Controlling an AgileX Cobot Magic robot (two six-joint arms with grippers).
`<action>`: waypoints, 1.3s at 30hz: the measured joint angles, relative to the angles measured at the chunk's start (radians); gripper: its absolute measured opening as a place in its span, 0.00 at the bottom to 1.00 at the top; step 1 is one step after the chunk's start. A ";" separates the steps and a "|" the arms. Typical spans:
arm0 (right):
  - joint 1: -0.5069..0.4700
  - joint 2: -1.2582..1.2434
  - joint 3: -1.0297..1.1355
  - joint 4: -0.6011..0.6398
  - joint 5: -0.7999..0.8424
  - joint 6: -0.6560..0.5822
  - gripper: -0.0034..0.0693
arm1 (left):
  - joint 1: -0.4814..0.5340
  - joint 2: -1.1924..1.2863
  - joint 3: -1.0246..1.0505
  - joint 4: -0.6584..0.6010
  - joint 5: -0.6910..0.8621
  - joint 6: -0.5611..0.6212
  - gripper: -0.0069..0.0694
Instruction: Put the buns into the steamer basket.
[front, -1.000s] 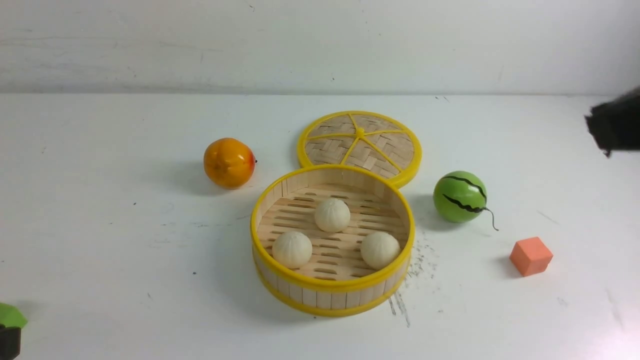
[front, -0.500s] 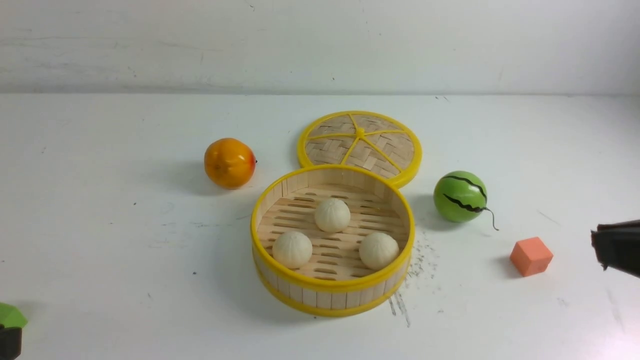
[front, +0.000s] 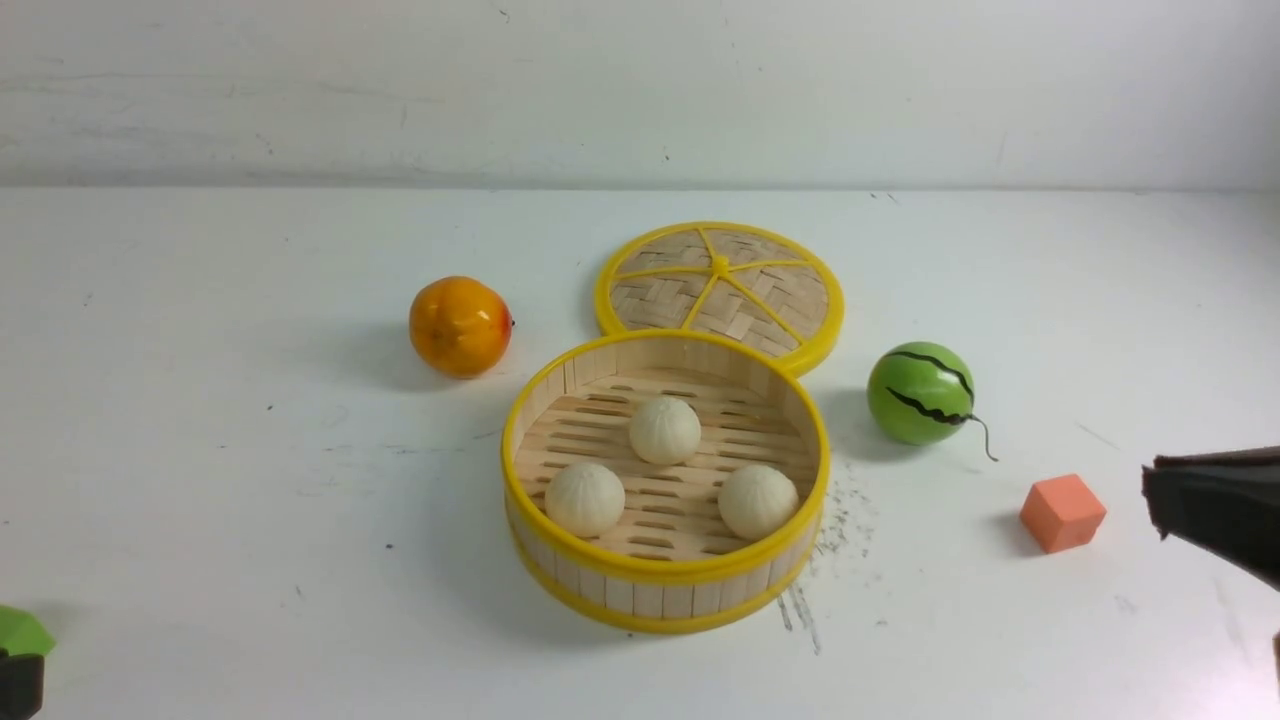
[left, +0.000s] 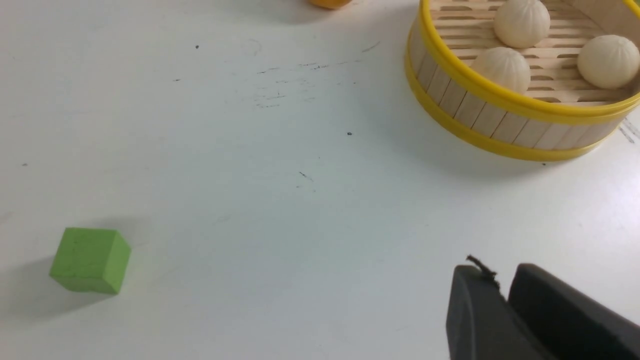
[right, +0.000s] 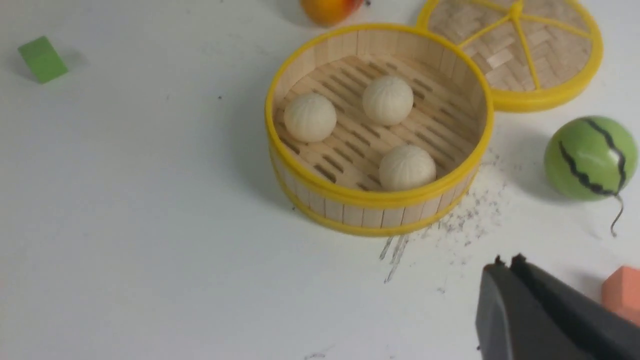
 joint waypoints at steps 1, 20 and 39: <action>-0.008 -0.038 0.066 -0.016 -0.084 0.000 0.02 | 0.000 0.000 0.000 0.000 0.000 0.000 0.22; -0.630 -0.707 0.772 -0.025 -0.438 0.153 0.02 | 0.000 0.000 0.001 0.000 0.000 0.000 0.25; -0.595 -0.712 0.776 -0.064 -0.215 0.157 0.02 | 0.001 0.000 0.001 0.001 0.006 0.000 0.27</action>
